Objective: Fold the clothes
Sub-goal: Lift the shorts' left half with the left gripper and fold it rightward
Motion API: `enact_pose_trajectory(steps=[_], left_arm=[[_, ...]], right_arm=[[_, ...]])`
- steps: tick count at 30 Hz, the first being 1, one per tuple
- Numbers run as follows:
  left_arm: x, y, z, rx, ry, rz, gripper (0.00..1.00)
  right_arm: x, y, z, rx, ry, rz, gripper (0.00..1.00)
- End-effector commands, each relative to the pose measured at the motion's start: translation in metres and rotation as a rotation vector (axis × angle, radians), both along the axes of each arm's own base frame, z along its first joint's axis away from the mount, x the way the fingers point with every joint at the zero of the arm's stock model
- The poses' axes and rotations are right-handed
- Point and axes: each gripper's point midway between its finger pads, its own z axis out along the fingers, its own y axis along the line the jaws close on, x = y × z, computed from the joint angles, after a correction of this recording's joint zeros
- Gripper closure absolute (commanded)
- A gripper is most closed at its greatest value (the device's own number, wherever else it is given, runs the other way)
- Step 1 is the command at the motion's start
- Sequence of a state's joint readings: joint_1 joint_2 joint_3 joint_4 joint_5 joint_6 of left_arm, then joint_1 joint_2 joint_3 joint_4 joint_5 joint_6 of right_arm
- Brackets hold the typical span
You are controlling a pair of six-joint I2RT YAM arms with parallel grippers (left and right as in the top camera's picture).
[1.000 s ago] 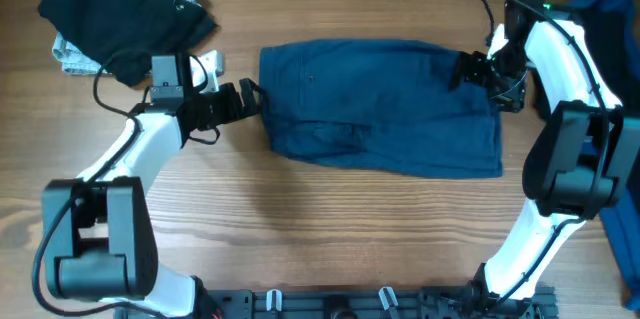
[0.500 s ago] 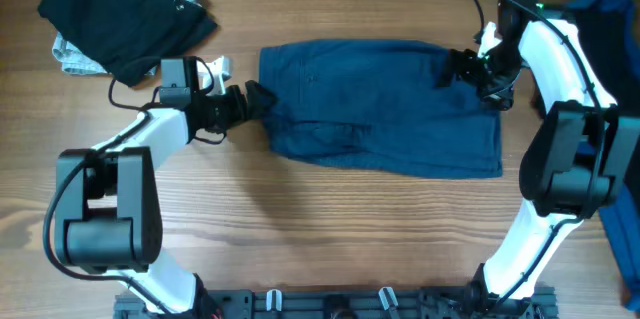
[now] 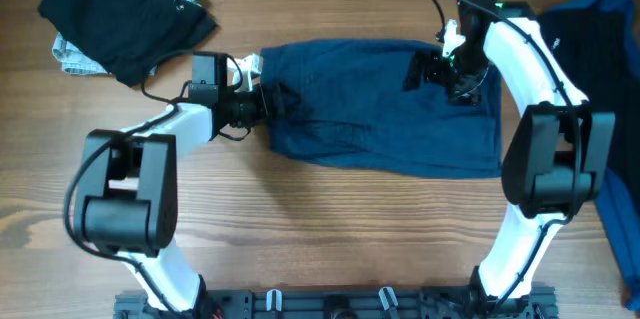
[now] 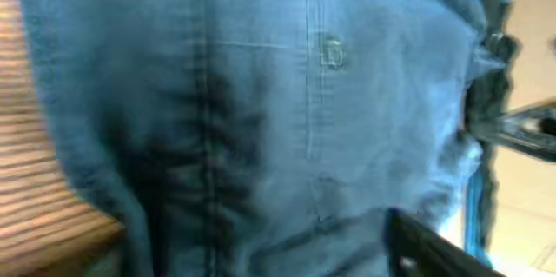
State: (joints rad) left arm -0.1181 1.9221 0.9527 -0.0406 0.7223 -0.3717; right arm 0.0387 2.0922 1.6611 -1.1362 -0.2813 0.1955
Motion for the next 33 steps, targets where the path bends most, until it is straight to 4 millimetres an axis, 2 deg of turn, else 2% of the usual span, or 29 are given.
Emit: enact_pose_trajectory(steps=[1,3,4,10,16,18,22,26,28,29,30,31,33], left_arm=[[-0.016,0.006,-0.032,0.036,0.102,0.021,0.66],[-0.015,0.010,-0.032,0.035,0.103,0.031,0.89],[-0.013,0.013,-0.032,0.034,0.103,0.042,0.96],[-0.006,0.042,-0.032,0.028,0.124,0.123,0.96],[0.001,0.094,-0.026,0.019,0.177,0.261,0.96],[0.005,0.114,-0.017,0.017,0.182,0.308,0.96],[0.012,0.141,0.005,0.057,0.172,0.335,0.96],[0.017,0.150,0.036,0.133,0.183,0.306,0.96],[0.020,0.151,0.049,0.178,0.195,0.307,0.96],[0.022,0.150,0.056,0.190,0.192,0.301,0.96],[0.025,0.147,0.065,0.195,0.177,0.284,0.96],[0.027,0.142,0.072,0.199,0.163,0.267,0.96],[0.031,0.133,0.087,0.203,0.138,0.245,0.96]], right_arm=[[0.005,0.005,0.001,0.017,-0.013,0.011,0.01],[0.005,0.005,0.001,0.016,-0.012,0.010,0.01],[0.005,0.005,0.001,0.016,-0.010,0.008,0.01],[0.003,0.006,0.001,0.016,-0.004,0.011,0.01],[0.002,0.014,0.001,0.016,-0.007,0.029,0.00],[0.002,0.017,0.001,0.017,-0.010,0.036,0.01],[0.002,0.023,-0.001,0.017,-0.012,0.034,0.00],[0.009,0.038,-0.011,0.034,-0.043,0.016,0.02],[0.010,0.047,-0.017,0.044,-0.061,0.028,0.10],[0.010,0.051,-0.020,0.044,-0.068,0.036,0.16],[0.009,0.055,-0.023,0.046,-0.073,0.046,0.29],[0.008,0.059,-0.027,0.047,-0.077,0.055,0.37],[0.004,0.066,-0.032,0.047,-0.073,0.058,0.45]])
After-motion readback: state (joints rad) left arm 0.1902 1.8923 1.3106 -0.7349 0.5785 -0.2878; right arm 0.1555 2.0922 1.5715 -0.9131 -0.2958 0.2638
